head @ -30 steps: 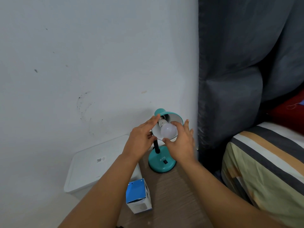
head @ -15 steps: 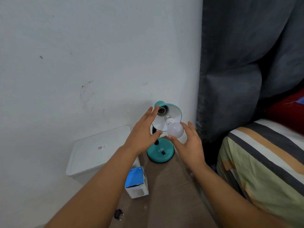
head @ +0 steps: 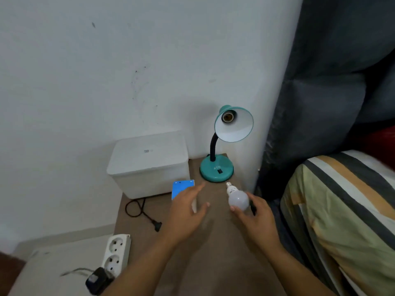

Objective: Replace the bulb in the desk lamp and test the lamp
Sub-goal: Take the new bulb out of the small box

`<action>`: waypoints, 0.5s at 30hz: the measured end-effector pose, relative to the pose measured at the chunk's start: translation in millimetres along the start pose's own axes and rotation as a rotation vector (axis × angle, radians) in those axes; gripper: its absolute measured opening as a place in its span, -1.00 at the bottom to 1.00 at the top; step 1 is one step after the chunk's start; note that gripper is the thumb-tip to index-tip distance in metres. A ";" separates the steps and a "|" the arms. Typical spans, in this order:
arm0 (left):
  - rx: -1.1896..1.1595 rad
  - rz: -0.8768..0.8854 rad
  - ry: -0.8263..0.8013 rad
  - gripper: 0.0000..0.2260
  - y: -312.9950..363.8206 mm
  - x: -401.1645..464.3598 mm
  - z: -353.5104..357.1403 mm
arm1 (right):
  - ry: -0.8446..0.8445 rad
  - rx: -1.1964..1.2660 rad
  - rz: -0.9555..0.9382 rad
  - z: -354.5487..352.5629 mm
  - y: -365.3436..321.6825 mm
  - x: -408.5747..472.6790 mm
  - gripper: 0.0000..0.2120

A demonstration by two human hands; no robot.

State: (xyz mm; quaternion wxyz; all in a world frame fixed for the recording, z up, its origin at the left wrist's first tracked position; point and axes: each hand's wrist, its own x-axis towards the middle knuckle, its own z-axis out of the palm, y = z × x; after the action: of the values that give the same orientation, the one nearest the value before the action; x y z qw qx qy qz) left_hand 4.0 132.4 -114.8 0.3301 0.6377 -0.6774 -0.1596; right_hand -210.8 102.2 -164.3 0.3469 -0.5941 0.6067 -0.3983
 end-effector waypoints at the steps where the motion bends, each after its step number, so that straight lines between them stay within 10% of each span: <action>1: -0.001 -0.038 -0.023 -0.52 -9.1 -16.6 7.3 | -0.023 -0.006 0.026 3.9 3.4 -5.8 -0.42; 15: 0.009 -0.476 -0.019 -0.26 -67.7 -59.9 38.8 | -0.151 -0.076 0.114 52.1 23.1 7.6 -0.36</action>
State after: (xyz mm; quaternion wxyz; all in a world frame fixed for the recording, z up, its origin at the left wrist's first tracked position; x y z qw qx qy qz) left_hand 28.2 173.3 -200.9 0.2738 0.7793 -0.5118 -0.2360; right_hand -174.8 90.3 -207.6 0.3910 -0.5998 0.6264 -0.3084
